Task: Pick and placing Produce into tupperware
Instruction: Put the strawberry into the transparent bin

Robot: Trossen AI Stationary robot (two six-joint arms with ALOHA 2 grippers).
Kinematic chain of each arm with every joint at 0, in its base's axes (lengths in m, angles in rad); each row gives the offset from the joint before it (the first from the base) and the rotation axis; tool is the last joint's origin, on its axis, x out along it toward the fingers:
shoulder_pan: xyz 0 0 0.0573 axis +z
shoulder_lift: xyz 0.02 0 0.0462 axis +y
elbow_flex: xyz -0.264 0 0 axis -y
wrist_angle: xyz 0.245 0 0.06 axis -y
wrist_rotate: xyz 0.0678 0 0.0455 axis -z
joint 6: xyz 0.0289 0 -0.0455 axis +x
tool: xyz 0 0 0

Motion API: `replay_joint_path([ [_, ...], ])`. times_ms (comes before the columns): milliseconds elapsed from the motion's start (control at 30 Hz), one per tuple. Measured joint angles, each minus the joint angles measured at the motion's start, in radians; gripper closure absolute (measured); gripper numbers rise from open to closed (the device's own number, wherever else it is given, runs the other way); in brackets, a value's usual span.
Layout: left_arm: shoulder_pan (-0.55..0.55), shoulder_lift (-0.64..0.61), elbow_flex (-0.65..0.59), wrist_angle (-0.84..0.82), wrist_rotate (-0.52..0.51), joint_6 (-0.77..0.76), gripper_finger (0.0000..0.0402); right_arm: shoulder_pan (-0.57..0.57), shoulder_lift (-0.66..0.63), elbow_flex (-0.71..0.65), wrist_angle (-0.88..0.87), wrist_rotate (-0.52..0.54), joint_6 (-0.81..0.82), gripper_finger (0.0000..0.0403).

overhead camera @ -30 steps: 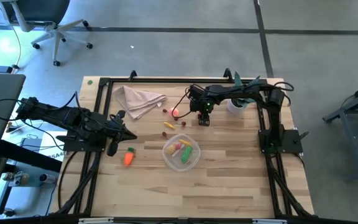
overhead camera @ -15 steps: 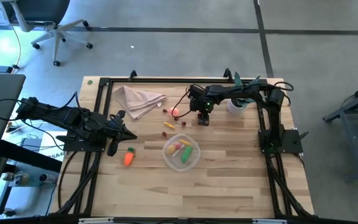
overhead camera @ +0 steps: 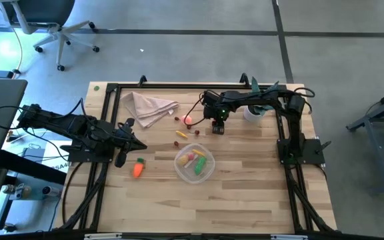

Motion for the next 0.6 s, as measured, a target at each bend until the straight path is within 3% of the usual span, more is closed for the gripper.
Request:
replay_joint_path([
  [600,0.000,0.000,0.000,0.000,0.000,0.000,0.0396,0.000,-0.011,0.000,0.000,0.000,0.018,0.0260],
])
